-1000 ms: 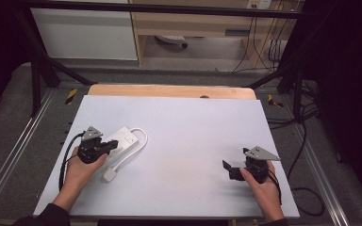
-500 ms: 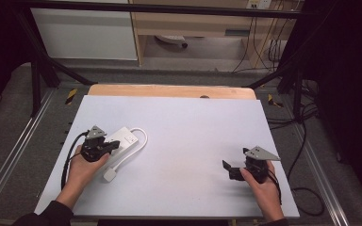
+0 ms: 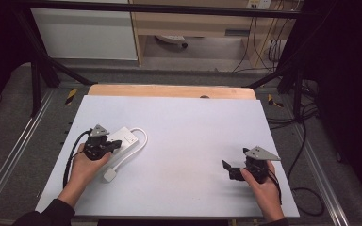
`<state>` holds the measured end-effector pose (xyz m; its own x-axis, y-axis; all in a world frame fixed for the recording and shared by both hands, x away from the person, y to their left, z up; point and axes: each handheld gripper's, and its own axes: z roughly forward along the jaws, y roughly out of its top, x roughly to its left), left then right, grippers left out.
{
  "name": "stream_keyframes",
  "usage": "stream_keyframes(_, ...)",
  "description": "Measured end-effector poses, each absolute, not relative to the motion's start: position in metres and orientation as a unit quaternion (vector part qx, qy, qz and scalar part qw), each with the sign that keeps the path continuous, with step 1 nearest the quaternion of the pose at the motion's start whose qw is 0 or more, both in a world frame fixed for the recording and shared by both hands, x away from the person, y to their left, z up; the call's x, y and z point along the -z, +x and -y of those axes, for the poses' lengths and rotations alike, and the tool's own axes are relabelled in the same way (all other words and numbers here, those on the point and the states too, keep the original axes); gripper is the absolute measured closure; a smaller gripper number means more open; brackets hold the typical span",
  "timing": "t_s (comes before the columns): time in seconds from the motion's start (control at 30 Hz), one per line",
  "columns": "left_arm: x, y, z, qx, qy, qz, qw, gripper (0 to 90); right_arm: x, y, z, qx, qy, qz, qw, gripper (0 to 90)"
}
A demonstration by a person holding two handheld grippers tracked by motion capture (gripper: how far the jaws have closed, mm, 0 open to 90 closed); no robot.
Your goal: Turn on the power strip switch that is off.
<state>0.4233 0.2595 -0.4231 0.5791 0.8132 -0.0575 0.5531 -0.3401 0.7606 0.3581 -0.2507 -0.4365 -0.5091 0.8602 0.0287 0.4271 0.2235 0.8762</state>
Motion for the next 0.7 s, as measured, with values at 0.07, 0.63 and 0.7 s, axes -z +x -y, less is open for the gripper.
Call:
stream_keyframes(0.07, 0.423, 0.4237, -0.2593, -0.169, 0.802, -0.426, 0.383, 90.0, 0.4363, 0.3579, 0.2507, -0.449, 0.432, -0.744, 0.241, 3.3)
stream_keyframes(0.63, 0.4256, 0.4247, -0.2571, -0.162, 0.808, -0.425, 0.375, 90.0, 0.436, 0.3577, 0.2506, -0.45, 0.431, -0.744, 0.242, 3.2)
stream_keyframes(0.7, 0.4258, 0.4248, -0.2569, -0.162, 0.808, -0.425, 0.375, 90.0, 0.4359, 0.3576, 0.2505, -0.45, 0.431, -0.744, 0.242, 3.2)
